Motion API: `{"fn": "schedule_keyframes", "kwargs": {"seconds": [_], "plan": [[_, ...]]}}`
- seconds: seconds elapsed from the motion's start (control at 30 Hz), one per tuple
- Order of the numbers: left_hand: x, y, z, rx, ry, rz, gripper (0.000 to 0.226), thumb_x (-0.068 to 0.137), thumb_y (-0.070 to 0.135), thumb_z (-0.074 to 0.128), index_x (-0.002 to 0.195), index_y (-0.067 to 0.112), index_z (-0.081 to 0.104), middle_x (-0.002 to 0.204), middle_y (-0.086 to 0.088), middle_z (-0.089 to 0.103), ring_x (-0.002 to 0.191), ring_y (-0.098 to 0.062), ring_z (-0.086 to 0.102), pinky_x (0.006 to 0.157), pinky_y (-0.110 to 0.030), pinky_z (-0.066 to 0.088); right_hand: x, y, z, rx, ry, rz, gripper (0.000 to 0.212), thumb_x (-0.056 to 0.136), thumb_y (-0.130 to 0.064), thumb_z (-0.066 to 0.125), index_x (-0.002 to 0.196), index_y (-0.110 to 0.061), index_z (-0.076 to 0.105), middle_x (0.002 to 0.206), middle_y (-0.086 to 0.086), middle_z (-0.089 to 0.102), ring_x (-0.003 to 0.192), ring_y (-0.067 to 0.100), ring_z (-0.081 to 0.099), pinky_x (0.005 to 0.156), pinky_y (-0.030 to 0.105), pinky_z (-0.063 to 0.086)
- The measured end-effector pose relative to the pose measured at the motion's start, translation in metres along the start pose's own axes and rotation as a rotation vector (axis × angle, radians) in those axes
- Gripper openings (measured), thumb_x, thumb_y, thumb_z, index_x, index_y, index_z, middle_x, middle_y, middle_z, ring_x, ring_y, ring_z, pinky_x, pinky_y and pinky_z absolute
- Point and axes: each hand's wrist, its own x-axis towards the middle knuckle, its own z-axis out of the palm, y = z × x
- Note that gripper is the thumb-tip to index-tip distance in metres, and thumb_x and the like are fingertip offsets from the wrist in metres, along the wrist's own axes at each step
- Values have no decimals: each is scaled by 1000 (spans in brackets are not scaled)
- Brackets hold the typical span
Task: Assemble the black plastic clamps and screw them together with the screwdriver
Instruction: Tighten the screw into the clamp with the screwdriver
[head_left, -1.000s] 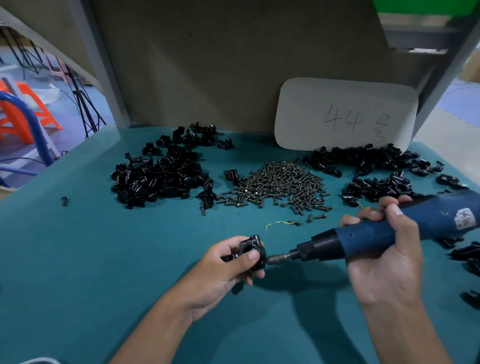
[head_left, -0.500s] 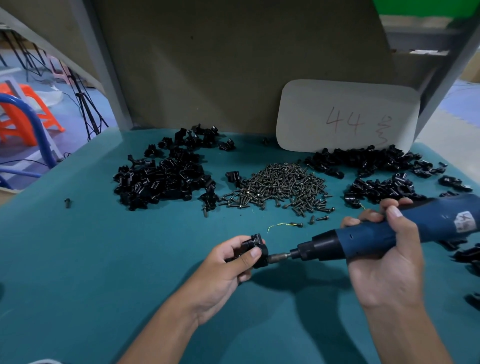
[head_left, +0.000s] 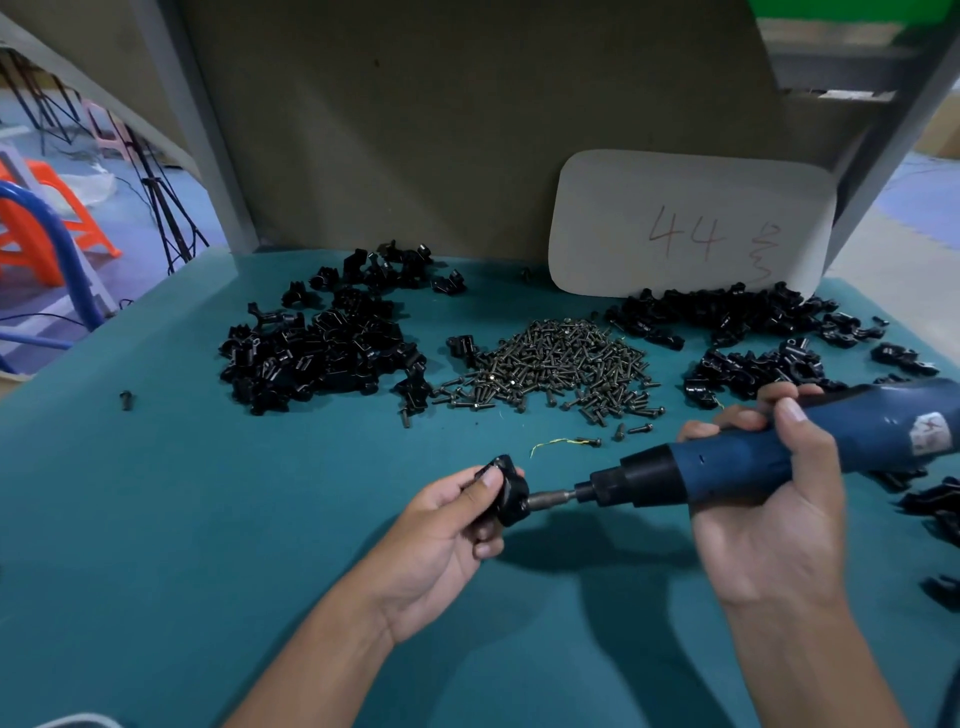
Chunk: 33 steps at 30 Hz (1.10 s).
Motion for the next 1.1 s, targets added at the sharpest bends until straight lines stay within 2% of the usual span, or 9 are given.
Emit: {"fn": "schedule_keyframes", "kwargs": {"seconds": [0.2,0.3,0.47,0.57,0.67,0.83,0.93,0.97,1.1], "plan": [[-3,-1,0,109,-8,-10,33,80,35,78,103,11,78,103,-11,65,76,-11,41,56,-19,37,1,-4,-3,-4,-78,39,20,99,-11,52,111,-28,53,101,-15,61,74,3,55,72,26,50],[-2,-3,0,234,9,-7,28,87,34,71,105,14,77,101,-8,66,70,-8,41,58,-18,37,3,-5,-5,-12,-49,48,19,96,-11,54,102,-29,59,100,-15,62,73,4,56,70,26,51],[0,0,-2,152,76,100,28,85,33,69,103,14,76,100,-10,63,67,-7,40,60,-22,33,16,-15,-14,135,187,105,22,92,-14,65,108,-26,56,98,-12,67,75,4,61,80,27,51],[1,1,-4,121,84,130,25,85,32,69,101,16,78,96,-6,65,66,-8,41,60,-23,33,17,-11,-17,121,392,163,27,87,-18,73,110,-25,60,99,-7,65,89,9,65,99,33,49],[1,1,-3,84,118,136,28,84,29,69,105,12,78,97,-7,67,68,-10,45,62,-27,32,13,-2,-13,54,454,221,23,91,-19,70,111,-23,61,104,-3,64,100,13,64,102,41,49],[-2,3,-1,49,129,152,39,88,25,59,120,4,68,99,-10,66,71,-13,49,66,-31,32,1,21,-4,-259,465,352,19,97,-24,67,111,-13,59,111,5,63,103,19,62,96,42,50],[-5,5,0,91,114,138,42,90,26,57,125,3,64,100,-8,66,75,-13,49,68,-30,34,-8,27,-4,-496,424,426,23,98,-27,65,106,-7,58,98,8,69,82,22,70,74,34,51],[-5,6,1,111,106,134,42,90,26,57,125,3,63,100,-7,66,76,-13,50,68,-30,34,-9,26,-5,-587,382,456,22,99,-29,64,106,-8,60,97,8,71,80,21,72,72,32,50],[-9,8,3,142,83,136,41,89,26,61,126,7,63,111,-9,73,83,-8,61,73,-30,37,-7,16,-21,-930,196,598,29,100,-37,61,115,-13,63,104,10,75,95,25,70,76,33,57]]}}
